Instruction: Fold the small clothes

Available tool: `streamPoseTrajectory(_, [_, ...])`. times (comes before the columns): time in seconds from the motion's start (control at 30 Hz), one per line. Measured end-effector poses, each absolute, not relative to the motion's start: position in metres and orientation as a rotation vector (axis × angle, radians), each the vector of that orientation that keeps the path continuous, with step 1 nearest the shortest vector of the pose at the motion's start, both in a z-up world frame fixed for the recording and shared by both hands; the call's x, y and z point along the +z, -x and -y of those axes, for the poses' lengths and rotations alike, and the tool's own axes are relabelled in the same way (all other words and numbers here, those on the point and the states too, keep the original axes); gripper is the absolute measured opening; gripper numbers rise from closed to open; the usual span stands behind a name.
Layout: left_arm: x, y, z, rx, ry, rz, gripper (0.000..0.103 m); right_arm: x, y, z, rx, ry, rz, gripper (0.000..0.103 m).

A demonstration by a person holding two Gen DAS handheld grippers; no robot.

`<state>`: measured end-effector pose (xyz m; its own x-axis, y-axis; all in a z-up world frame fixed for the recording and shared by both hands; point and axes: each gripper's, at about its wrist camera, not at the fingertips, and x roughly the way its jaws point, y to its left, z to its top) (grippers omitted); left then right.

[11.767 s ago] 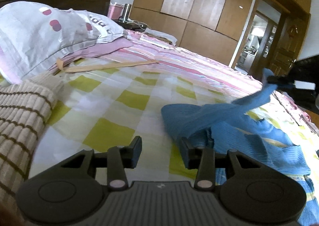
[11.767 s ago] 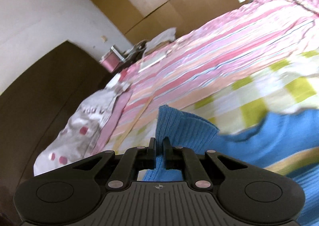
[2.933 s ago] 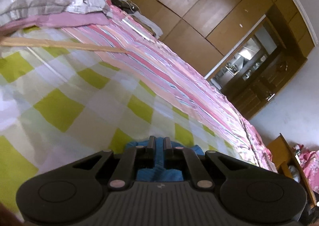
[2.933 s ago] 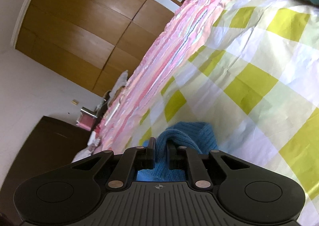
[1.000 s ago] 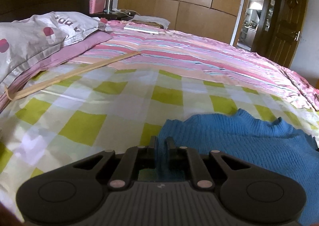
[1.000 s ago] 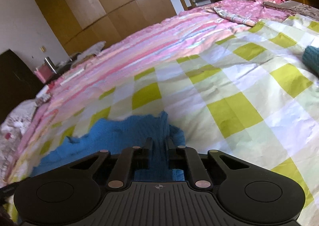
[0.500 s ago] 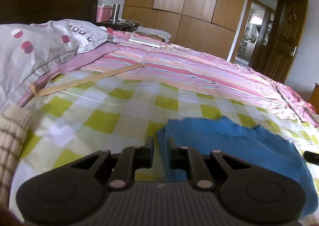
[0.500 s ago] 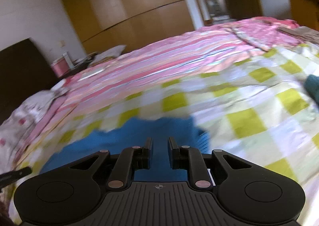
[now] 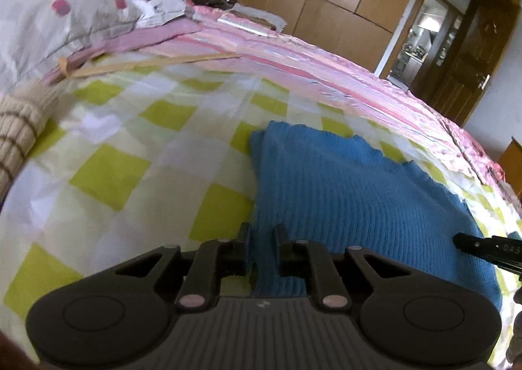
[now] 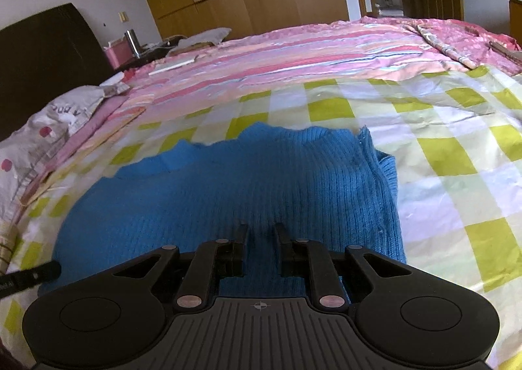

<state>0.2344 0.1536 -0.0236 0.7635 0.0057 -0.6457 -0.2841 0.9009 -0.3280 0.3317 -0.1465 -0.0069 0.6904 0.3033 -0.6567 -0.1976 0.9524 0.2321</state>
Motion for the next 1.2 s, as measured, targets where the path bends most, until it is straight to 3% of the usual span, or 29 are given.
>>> streamPoseTrajectory(0.23, [-0.018, -0.214, -0.158, 0.156, 0.488, -0.67, 0.02, 0.016, -0.313, 0.129, 0.319, -0.114, -0.743, 0.019])
streamPoseTrajectory(0.53, [-0.03, -0.211, -0.16, 0.101, 0.51, -0.697, 0.021, -0.006, -0.311, 0.092, 0.285, -0.025, -0.849, 0.019])
streamPoseTrajectory(0.9, [-0.032, -0.209, -0.166, 0.065, 0.559, -0.697, 0.022, 0.023, -0.325, 0.031, 0.409, 0.017, -0.853, 0.019])
streamPoseTrajectory(1.2, [-0.036, -0.21, -0.172, 0.043, 0.603, -0.697, 0.022, 0.024, -0.354, -0.059, 0.528, 0.089, -0.888, 0.031])
